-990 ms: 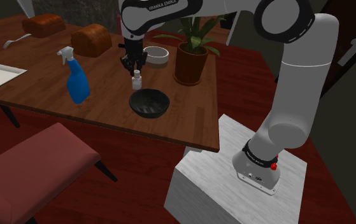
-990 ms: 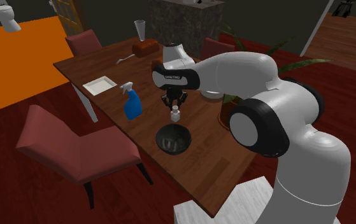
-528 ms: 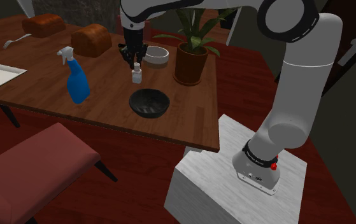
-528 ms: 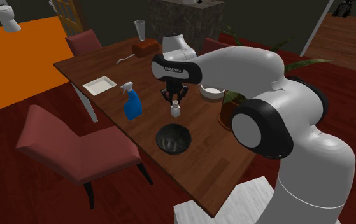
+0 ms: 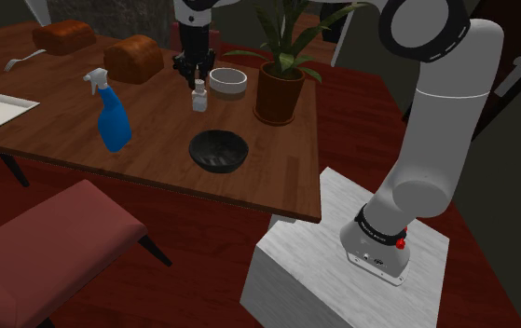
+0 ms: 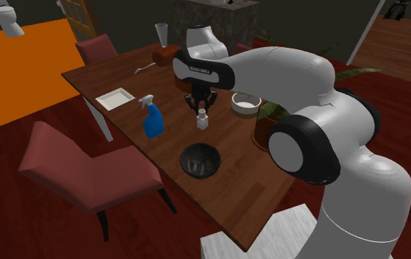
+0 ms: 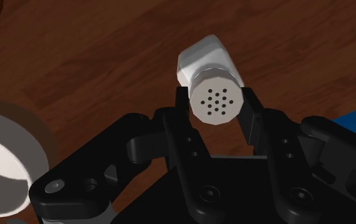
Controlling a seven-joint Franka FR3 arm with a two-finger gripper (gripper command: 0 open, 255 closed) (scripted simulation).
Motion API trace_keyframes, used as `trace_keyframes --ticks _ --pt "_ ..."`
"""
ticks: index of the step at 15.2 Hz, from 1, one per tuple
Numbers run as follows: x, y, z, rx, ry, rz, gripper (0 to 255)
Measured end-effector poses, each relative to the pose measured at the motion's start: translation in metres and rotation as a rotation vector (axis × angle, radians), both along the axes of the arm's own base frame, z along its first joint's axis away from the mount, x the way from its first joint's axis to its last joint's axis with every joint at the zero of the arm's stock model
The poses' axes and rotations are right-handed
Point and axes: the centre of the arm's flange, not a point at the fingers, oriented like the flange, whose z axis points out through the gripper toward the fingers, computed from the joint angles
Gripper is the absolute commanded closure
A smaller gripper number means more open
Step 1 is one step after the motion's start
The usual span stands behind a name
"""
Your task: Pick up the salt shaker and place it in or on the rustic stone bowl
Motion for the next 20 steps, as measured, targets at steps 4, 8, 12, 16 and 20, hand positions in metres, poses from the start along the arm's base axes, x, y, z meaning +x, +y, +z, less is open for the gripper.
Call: trace_keyframes --ticks 4,8,12,16,20 --pt "0.000 -0.001 0.020 0.000 0.000 0.000 255" --pt "-0.014 0.005 0.040 0.000 0.000 0.000 255" --pt "-0.063 0.021 0.054 0.001 0.000 0.000 255" --pt "-0.109 0.039 0.070 0.000 0.000 0.001 255" --pt "-0.141 0.051 0.072 0.000 0.000 0.001 255"
